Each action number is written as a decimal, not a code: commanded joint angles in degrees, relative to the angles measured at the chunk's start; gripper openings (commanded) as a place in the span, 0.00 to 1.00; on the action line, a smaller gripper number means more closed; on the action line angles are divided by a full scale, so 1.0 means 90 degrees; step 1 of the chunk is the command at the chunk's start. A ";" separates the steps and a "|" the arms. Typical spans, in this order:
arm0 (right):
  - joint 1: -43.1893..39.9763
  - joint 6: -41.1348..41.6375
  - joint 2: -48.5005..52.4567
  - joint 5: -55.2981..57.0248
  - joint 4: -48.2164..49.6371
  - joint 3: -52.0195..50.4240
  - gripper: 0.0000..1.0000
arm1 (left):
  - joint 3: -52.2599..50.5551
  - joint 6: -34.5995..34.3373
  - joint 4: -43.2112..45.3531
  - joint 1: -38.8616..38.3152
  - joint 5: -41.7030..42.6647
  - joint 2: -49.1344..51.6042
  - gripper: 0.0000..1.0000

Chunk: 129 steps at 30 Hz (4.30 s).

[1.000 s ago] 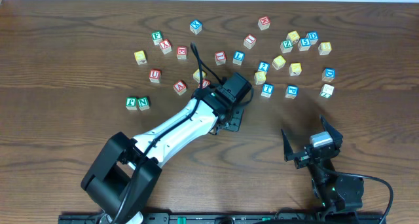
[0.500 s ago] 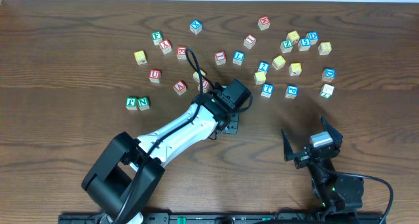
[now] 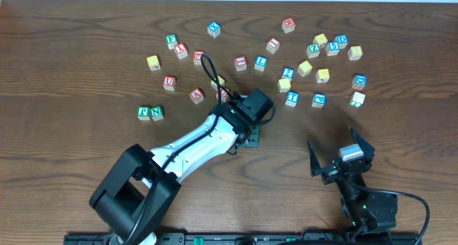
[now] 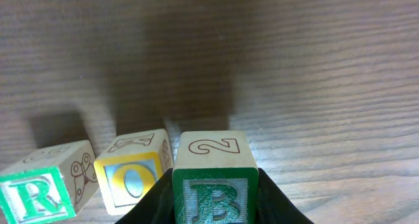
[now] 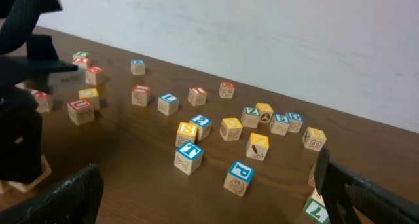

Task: Spell out ROBOT
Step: 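Carry the green B block with the left gripper toward the R and O blocks, then align the B block right of the O block with the left gripper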

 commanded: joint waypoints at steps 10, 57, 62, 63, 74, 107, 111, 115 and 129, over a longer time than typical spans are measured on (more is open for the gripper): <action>-0.0049 0.0070 -0.0036 -0.0010 -0.0027 -0.0007 0.99 | -0.0143 -0.0087 0.0022 -0.0204 -0.0352 0.0068 0.19; -0.0049 0.0070 -0.0036 -0.0012 -0.0027 -0.0007 0.99 | -0.0211 -0.0420 0.0112 -0.0202 -0.1117 0.0068 0.13; -0.0049 0.0070 -0.0036 -0.0012 -0.0027 -0.0007 0.99 | -0.0211 -0.0629 0.0051 -0.0202 -0.1260 0.0068 0.12; -0.0049 0.0070 -0.0036 -0.0012 -0.0027 -0.0007 0.99 | -0.0211 -0.0629 0.0051 -0.0202 -0.1260 0.0068 0.12; -0.0049 0.0070 -0.0036 -0.0012 -0.0027 -0.0007 0.99 | -0.0211 -0.0775 -0.0056 -0.0202 -0.1399 0.0068 0.11; -0.0049 0.0070 -0.0036 -0.0012 -0.0027 -0.0007 0.99 | -0.0211 -0.0406 0.0114 -0.0357 -0.0848 0.0085 0.11; -0.0049 0.0070 -0.0036 -0.0012 -0.0027 -0.0007 0.99 | -0.0214 -0.0510 0.0114 -0.0357 -0.0867 0.0194 0.11; -0.0049 0.0070 -0.0036 -0.0012 -0.0027 -0.0007 0.99 | -0.0214 -0.0583 0.0109 -0.0359 -0.0862 0.0199 0.11; -0.0049 0.0070 -0.0036 -0.0010 -0.0027 -0.0007 0.99 | -0.0226 -0.0653 0.0112 -0.0359 -0.0743 0.0372 0.11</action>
